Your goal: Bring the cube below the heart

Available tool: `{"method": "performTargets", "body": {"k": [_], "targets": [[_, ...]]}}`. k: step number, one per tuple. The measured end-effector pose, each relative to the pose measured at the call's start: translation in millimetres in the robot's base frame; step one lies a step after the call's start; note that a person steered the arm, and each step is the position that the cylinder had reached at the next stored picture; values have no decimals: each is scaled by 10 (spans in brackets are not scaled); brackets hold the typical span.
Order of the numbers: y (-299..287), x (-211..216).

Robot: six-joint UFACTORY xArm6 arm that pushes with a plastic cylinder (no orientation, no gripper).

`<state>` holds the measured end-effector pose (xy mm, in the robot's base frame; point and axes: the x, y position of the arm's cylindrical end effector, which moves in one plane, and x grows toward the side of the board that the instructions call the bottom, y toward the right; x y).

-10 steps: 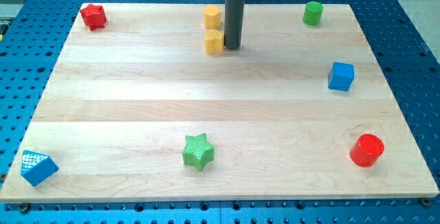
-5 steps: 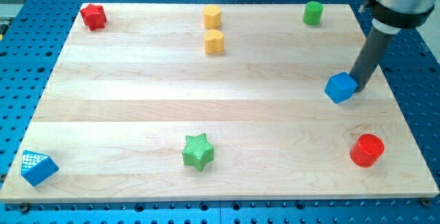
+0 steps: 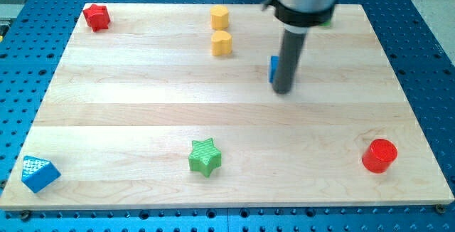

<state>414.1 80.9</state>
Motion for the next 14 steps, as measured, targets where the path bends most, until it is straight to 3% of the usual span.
{"method": "performTargets", "body": {"k": [2,5,8,9,14], "targets": [[539,-18],[594,-297],[-136,-300],[93,-350],[-437,-394]]}}
